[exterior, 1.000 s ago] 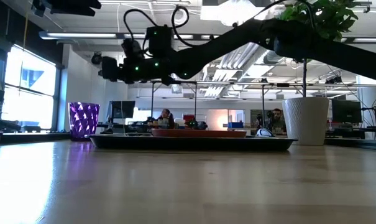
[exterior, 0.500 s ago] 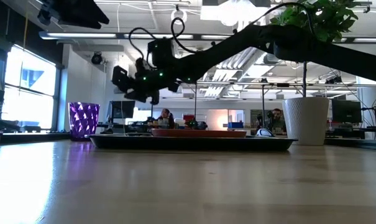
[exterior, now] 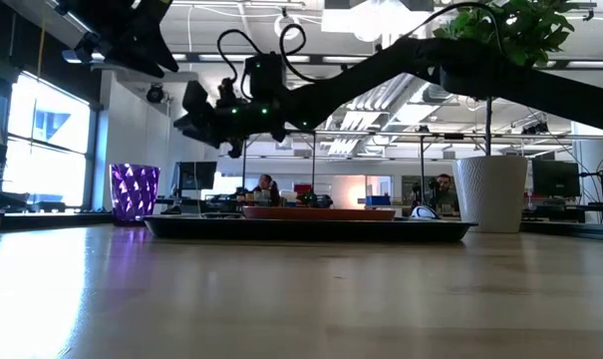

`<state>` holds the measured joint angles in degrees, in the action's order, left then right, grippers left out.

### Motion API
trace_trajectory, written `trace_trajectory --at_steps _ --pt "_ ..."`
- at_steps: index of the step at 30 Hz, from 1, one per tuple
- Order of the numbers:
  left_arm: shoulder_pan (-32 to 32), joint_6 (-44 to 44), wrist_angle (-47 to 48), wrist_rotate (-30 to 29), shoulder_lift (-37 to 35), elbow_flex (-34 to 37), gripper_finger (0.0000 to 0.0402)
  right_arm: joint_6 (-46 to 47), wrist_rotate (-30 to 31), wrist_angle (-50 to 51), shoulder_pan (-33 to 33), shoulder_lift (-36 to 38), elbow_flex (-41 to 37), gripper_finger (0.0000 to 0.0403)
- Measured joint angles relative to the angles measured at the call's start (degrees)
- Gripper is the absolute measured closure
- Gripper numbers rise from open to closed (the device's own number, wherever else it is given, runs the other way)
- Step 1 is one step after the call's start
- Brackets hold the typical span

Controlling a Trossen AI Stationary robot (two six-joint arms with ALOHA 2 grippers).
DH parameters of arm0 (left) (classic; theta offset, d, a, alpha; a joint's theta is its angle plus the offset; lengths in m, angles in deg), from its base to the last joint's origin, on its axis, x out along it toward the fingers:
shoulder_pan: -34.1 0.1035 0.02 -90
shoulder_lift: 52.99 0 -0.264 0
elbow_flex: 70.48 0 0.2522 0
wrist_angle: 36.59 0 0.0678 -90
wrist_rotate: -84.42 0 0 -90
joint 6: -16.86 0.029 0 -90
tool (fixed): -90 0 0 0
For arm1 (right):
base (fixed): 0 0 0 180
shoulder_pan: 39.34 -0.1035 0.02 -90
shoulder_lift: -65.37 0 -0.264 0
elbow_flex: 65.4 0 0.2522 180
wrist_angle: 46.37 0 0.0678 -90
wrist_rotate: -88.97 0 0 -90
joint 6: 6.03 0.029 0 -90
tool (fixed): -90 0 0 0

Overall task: Pick and place plate/cup/fork/spoon on tray
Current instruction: Put the purple glass on the black serving tray to the top right of the orange plate

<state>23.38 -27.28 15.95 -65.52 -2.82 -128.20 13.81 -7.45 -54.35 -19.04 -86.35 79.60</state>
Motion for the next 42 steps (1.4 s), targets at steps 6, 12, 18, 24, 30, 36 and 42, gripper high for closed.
trace_trajectory --at_steps 6,12,18,24,30,36,42 --pt "-1.3 -7.6 7.0 3.5 -0.9 0.0 0.0248 1.8 -6.8 -15.2 -0.4 0.5 -4.5 0.0343" --pt "-6.2 -20.7 17.6 1.5 -0.9 0.0 0.0248 0.6 -5.4 -29.9 1.5 9.0 -19.8 0.0395" --pt "-7.1 -24.7 19.3 -2.5 -0.9 0.0 0.0248 -11.8 -5.9 -30.8 1.4 24.8 -35.8 0.0401" --pt "-3.0 -24.8 16.6 -3.7 2.0 0.0 0.0248 -25.0 -6.5 -29.4 -2.6 39.3 -54.7 0.0402" --pt "5.3 -24.0 14.8 -3.3 7.9 0.0 0.0248 -27.0 -8.9 -29.8 -5.1 51.9 -73.4 0.0403" --pt "19.6 -15.4 14.2 1.8 9.1 0.0 0.0248 -27.6 -7.4 -29.6 -8.5 61.3 -88.4 0.0403" --pt "39.5 0.8 6.1 12.9 8.4 -0.2 0.0248 -27.2 -7.2 -29.6 -13.6 66.2 -96.9 0.0403"
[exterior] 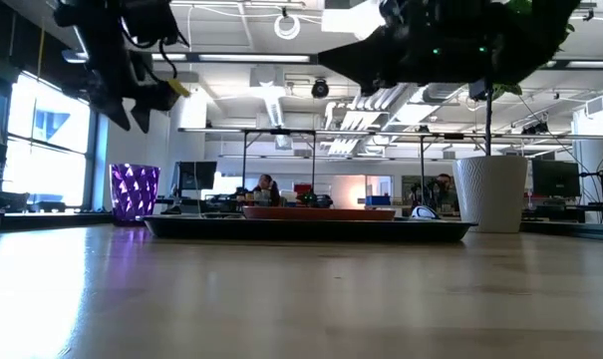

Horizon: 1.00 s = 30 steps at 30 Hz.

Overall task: Pick and place plate/cup/fork/spoon on tray
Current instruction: Put the purple glass on the black serving tray to the top right of the orange plate

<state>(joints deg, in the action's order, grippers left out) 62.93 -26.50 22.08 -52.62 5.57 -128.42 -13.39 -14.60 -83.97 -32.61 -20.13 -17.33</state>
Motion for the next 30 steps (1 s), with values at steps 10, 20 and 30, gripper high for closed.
trace_trajectory --at_steps 10,20,30 --pt "24.0 18.7 -10.8 25.3 3.4 -2.5 0.0248 7.2 4.0 1.9 -6.8 2.8 -5.0 0.0323" --pt "25.2 17.1 -3.8 23.2 13.5 -9.6 0.0247 19.5 10.5 8.3 -11.9 2.8 -5.8 0.0248" --pt "25.2 18.0 8.3 17.9 25.8 -17.8 0.0247 20.4 22.0 8.4 -20.1 2.8 -5.7 0.0253"
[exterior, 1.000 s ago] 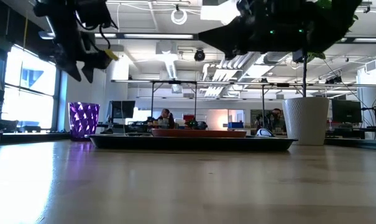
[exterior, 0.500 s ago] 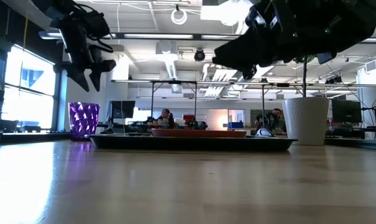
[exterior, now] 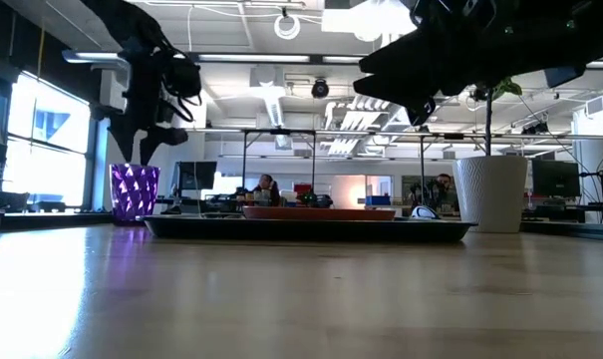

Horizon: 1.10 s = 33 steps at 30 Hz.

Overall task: Pick and place plate/cup/fork/spoon on tray
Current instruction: Put the purple glass on the black serving tray to the top right of the orange plate

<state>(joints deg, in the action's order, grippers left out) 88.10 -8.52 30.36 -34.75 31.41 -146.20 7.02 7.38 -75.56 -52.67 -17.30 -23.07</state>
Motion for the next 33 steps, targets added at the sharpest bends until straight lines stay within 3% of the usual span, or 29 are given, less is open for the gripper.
trace_trajectory --at_steps 8,14,22,33 --pt "1.2 -0.4 6.9 -4.0 7.0 -7.6 0.0248 0.0 3.1 0.9 -1.1 0.0 0.0 0.0253" --pt "3.4 6.3 6.8 2.0 10.5 -8.4 0.0248 -0.2 3.1 3.0 -1.1 0.0 0.0 0.0253" --pt "4.6 8.8 7.9 5.9 12.7 -8.6 0.0252 -1.6 3.2 4.6 -1.0 0.0 0.0 0.0253" --pt "1.7 10.6 10.7 7.0 11.0 -8.2 0.0354 -3.0 5.1 4.7 -0.9 0.0 0.0 0.0253"
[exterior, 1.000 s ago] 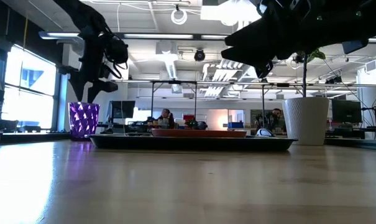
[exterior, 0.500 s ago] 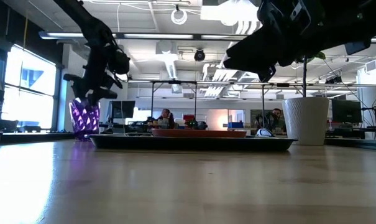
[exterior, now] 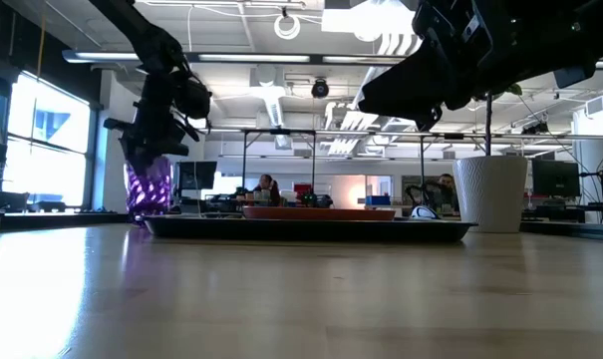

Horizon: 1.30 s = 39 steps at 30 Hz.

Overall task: Pick and place plate/cup/fork/spoon on tray
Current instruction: Put the purple glass on the black serving tray to the top right of the orange plate

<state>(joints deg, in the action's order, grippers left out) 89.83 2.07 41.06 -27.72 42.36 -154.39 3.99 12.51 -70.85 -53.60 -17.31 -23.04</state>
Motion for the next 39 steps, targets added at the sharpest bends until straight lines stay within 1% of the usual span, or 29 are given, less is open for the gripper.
trace_trajectory --at_steps 3,7,17,22,27,32,35,39 --pt "-1.7 0.0 0.4 -0.3 -0.6 0.0 0.0372 0.0 0.0 0.0 0.0 0.0 0.0 0.0253" --pt "-3.6 -0.7 0.4 -0.4 -1.2 0.0 0.0375 0.1 0.0 0.0 0.0 0.0 0.0 0.0253" --pt "-8.6 -1.1 0.3 -1.1 -3.4 0.0 0.0353 0.4 0.0 0.0 0.0 0.0 0.0 0.0254" --pt "-10.9 -0.7 -1.5 -2.4 -3.4 -0.1 0.0346 0.5 0.0 -0.1 0.0 0.0 0.0 0.0253" --pt "-11.1 0.5 -2.7 -2.8 -3.4 -0.1 0.0343 0.6 0.0 -0.1 0.0 0.0 0.0 0.0254" --pt "-11.0 1.5 -3.4 -5.4 -3.4 -0.1 0.0343 0.3 0.0 -0.1 0.1 0.0 0.0 0.0253" --pt "-11.0 1.6 -4.2 -5.5 -3.4 -0.1 0.0343 0.2 0.0 -0.1 0.5 0.0 0.0 0.0253" --pt "-11.0 1.4 -4.1 -8.2 -3.4 -1.0 0.0342 0.1 0.0 -0.1 0.8 0.0 0.0 0.0254"
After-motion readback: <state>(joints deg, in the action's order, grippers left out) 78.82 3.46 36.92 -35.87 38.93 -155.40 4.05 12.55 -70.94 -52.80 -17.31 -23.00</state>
